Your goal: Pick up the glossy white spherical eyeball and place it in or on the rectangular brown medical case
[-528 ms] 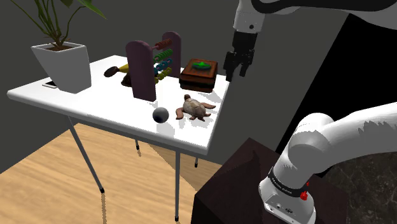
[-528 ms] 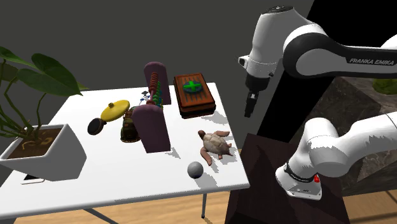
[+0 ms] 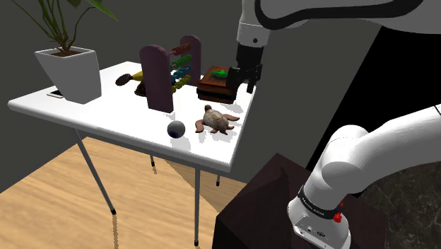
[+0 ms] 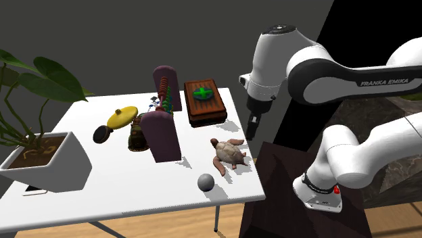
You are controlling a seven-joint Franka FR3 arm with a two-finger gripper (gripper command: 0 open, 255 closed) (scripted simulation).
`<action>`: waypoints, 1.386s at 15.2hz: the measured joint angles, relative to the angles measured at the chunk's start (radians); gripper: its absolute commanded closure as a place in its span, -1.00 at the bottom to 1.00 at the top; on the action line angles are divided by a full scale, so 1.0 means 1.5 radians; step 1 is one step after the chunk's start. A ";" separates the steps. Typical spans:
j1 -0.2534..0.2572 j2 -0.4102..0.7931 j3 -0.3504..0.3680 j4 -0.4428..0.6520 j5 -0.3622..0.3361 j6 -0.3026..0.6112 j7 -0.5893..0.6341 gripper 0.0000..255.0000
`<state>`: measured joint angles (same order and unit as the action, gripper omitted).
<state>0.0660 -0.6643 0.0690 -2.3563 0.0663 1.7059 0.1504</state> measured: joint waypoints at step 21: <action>0.056 0.302 0.176 0.100 0.012 0.262 0.183 -1.00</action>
<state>0.1504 -0.2114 0.3337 -2.2056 0.0850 2.0988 0.4253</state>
